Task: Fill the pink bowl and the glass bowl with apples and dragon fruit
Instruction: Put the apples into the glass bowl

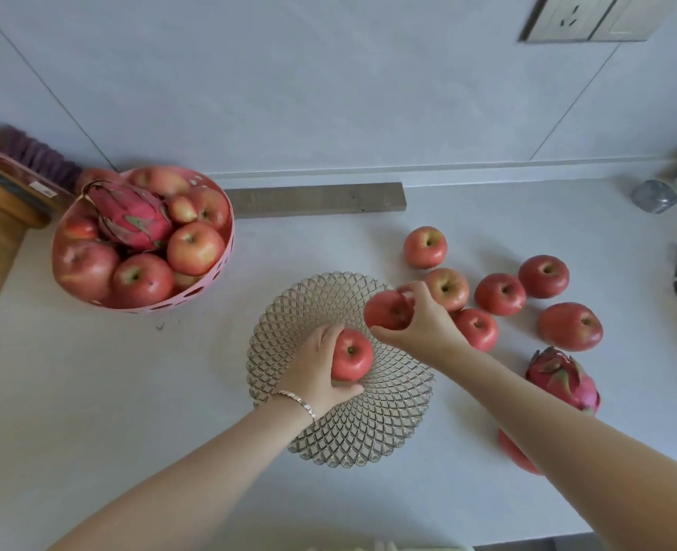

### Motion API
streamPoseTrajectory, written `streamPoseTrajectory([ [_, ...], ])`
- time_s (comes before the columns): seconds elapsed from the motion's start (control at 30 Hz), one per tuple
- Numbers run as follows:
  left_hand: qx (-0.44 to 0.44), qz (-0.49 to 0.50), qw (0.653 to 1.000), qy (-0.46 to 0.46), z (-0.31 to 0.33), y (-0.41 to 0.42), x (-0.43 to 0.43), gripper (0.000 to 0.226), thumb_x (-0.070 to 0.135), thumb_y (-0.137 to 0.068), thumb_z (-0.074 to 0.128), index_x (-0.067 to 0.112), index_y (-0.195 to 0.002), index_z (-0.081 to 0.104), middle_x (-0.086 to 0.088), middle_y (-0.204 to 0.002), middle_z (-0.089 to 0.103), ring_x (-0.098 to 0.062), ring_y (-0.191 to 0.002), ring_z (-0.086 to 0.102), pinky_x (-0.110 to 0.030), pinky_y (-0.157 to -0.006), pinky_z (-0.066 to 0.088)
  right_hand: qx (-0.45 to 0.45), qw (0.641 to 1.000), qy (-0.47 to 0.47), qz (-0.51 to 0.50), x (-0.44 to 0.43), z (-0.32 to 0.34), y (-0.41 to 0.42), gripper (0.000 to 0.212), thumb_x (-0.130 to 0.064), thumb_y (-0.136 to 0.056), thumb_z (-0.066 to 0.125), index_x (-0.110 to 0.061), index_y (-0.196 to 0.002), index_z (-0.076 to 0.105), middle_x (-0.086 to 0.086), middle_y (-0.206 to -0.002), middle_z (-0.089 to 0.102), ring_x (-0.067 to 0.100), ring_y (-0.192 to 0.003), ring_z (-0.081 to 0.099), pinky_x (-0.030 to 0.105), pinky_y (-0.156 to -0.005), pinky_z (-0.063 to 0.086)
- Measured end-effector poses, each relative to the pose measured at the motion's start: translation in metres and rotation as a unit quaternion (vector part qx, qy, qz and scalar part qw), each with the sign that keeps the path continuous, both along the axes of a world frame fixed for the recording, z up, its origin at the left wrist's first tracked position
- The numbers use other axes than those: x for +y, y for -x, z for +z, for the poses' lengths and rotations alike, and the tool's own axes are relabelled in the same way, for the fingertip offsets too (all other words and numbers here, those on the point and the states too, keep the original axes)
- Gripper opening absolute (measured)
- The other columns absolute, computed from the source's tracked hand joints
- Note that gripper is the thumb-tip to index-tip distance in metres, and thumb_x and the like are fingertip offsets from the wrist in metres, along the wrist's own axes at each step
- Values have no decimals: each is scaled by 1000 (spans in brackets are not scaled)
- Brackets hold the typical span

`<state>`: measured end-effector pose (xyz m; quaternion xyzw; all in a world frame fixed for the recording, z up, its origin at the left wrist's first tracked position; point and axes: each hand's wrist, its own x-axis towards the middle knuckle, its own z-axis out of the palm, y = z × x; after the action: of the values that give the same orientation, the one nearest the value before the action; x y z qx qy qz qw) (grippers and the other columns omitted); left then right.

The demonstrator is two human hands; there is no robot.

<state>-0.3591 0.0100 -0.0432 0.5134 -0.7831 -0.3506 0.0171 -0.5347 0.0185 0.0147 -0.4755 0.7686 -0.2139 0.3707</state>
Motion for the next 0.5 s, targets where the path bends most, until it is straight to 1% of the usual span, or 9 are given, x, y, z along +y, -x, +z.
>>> streamPoseTrajectory([
  [0.07, 32, 61, 997, -25, 6, -4, 4, 96, 44, -69, 75, 15, -143, 21, -5, -146, 29, -18, -133, 34, -28, -111, 26, -5, 999, -7, 37, -22, -5, -12, 70, -34, -64, 80, -21, -122, 42, -3, -104, 56, 14, -91, 58, 26, -76, 49],
  [0.1, 48, 97, 993, -40, 9, -7, 4, 90, 42, -70, 74, 14, -141, 26, -5, -143, 35, -19, -130, 39, -29, -111, 28, 6, 998, -11, 59, -33, -8, -18, 70, -35, -64, 79, -22, -122, 43, 1, -108, 56, 15, -92, 57, 27, -78, 48],
  [0.13, 66, 128, 988, -55, 11, -8, 4, 80, 38, -72, 74, 13, -136, 33, -4, -137, 43, -18, -122, 47, -32, -110, 34, 19, 996, -16, 80, -42, -12, -25, 70, -35, -65, 79, -21, -124, 43, 4, -113, 53, 17, -93, 54, 27, -79, 46],
  [0.2, 96, 169, 976, -97, 14, -10, 2, 56, 30, -76, 72, 14, -123, 47, -4, -123, 57, -14, -97, 60, -32, -96, 49, 30, 992, -37, 117, -55, -18, -38, 70, -33, -67, 78, -20, -127, 43, 8, -119, 45, 18, -93, 49, 27, -79, 43],
  [0.23, 110, 186, 969, -119, 16, -10, 1, 49, 27, -77, 71, 14, -119, 50, -4, -118, 60, -13, -89, 61, -33, -89, 53, 31, 990, -49, 130, -59, -21, -44, 70, -31, -68, 77, -21, -128, 42, 8, -121, 43, 18, -93, 48, 27, -78, 42],
  [0.27, 122, 206, 961, -141, 17, -10, 1, 46, 24, -77, 72, 14, -118, 52, -3, -115, 61, -14, -85, 62, -35, -86, 56, 31, 988, -58, 139, -61, -25, -49, 70, -29, -69, 77, -22, -129, 42, 9, -122, 41, 19, -94, 47, 28, -76, 42],
  [0.33, 135, 239, 947, -169, 19, -8, -1, 46, 20, -76, 73, 12, -117, 53, 1, -106, 59, -14, -86, 61, -40, -86, 56, 36, 987, -66, 143, -61, -32, -54, 70, -26, -70, 75, -26, -131, 41, 9, -124, 38, 22, -99, 50, 29, -77, 45],
  [0.4, 135, 253, 942, -175, 21, -5, -2, 50, 17, -76, 74, 11, -119, 51, 6, -100, 55, -13, -88, 59, -41, -89, 55, 39, 986, -74, 143, -57, -36, -55, 71, -25, -72, 71, -30, -134, 37, 9, -128, 34, 28, -110, 50, 33, -85, 48],
  [0.5, 134, 260, 940, -174, 24, -2, -2, 57, 17, -76, 73, 15, -125, 44, 7, -106, 55, -15, -96, 58, -43, -92, 53, 27, 987, -93, 130, -47, -35, -50, 76, -22, -77, 65, -32, -141, 25, 11, -139, 25, 32, -125, 39, 41, -98, 43],
])
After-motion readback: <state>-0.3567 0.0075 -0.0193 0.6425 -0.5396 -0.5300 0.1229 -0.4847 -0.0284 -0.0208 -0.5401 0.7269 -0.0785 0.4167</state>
